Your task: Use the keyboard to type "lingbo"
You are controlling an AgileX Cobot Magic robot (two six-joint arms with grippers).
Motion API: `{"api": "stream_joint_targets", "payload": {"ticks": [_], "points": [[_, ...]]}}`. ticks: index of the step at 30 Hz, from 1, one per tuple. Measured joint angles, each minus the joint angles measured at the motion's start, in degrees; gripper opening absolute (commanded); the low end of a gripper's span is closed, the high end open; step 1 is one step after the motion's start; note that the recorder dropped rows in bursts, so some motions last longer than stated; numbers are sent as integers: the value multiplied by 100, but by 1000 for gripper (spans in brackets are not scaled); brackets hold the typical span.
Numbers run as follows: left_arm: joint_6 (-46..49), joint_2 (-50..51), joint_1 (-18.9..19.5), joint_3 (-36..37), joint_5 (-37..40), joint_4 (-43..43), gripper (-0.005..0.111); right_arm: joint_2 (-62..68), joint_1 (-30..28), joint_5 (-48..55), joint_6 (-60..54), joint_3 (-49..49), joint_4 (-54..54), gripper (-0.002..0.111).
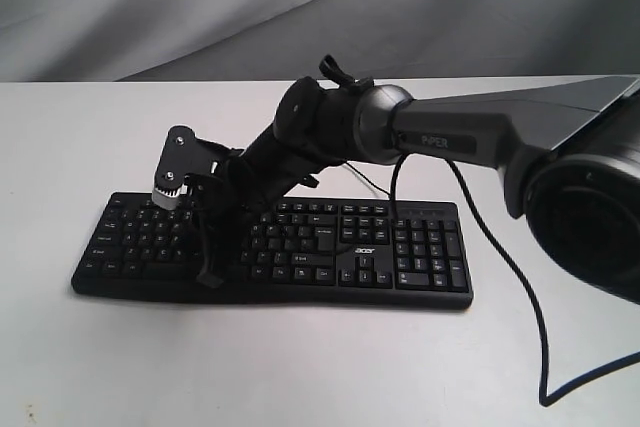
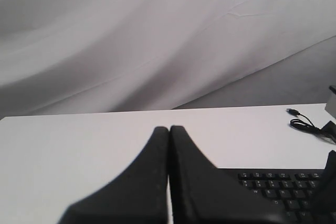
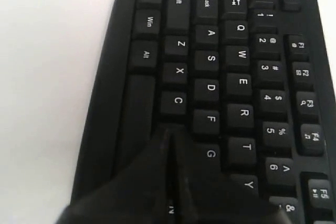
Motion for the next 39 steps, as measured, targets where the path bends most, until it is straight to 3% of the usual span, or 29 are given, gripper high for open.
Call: {"api": "stream_joint_targets", "payload": {"ticks": [25,32,39], "points": [[0,0,0,0,0,0,0,-237,-117,-54,66,18,-140,0],[0,0,0,0,0,0,0,-608,-603,-283,-103,1016,29,0],[0,0,0,0,0,0,0,-618,-689,-549,-337,1181,220,0]]}}
